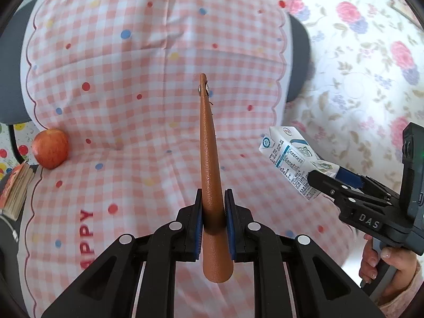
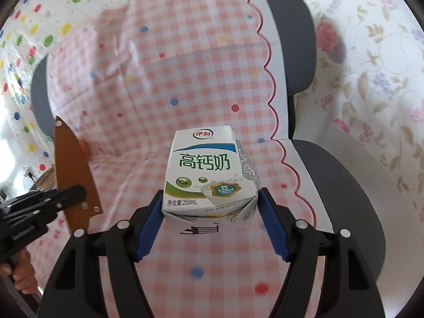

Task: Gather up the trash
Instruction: 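Carry the wooden stick and milk carton over the pink bin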

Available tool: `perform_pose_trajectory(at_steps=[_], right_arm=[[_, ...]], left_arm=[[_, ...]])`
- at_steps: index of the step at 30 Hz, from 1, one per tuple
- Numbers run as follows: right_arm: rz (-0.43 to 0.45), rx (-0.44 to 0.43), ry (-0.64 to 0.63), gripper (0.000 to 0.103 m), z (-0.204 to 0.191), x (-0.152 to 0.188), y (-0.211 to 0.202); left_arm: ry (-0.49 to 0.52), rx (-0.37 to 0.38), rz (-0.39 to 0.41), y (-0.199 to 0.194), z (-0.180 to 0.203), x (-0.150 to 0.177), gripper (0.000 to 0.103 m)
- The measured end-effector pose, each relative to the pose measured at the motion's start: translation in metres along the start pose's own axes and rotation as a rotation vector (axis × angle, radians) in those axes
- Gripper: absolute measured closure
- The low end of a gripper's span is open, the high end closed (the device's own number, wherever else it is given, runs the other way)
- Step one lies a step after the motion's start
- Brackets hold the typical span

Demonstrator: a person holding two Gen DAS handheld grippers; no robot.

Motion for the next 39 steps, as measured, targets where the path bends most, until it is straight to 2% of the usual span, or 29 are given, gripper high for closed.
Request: perform_pose_trajectory(at_steps=[6, 11, 18, 23, 31, 39], right_arm=[[0.035, 0.005, 0.040, 0.034, -0.006, 0.034, -0.053], [0.040, 0.046, 0.064, 0.034, -0.002, 0.069, -0.097], [0.037, 0.152, 0.088, 0.033, 0.009, 0.118, -0.158], [0.003, 0.260, 0.132, 0.033, 0.034, 0.158, -0.198], [-0.063, 0.371, 0.251, 0.033, 0.075, 0.220, -0.234], [-0.081, 0.402, 0.301, 0.032, 0.091, 0.251, -0.243]], left_arm=[[0.062, 0.030, 0.014, -0.037, 0.025, 0.032, 0.087], [0.122, 0.065, 0.020, -0.055, 0.053, 0.064, 0.087], [0.183, 0.187, -0.027, -0.069, 0.098, 0.104, 0.087], [0.241, 0.289, -0.068, -0.067, 0.138, 0.124, 0.087], [0.344, 0.400, -0.151, -0.052, 0.203, 0.159, 0.087], [0.417, 0.462, -0.197, -0.043, 0.241, 0.190, 0.087]])
Point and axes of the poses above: each gripper's, at about its wrist camera, not at the fingertips, and y roughly the way its jaws point, z to its right, x to its underside, the point moved 3 cm from there along y, roughly the way its jaws point, and after that the axes turned 4 degrees about -y, right-handed, at the moved point
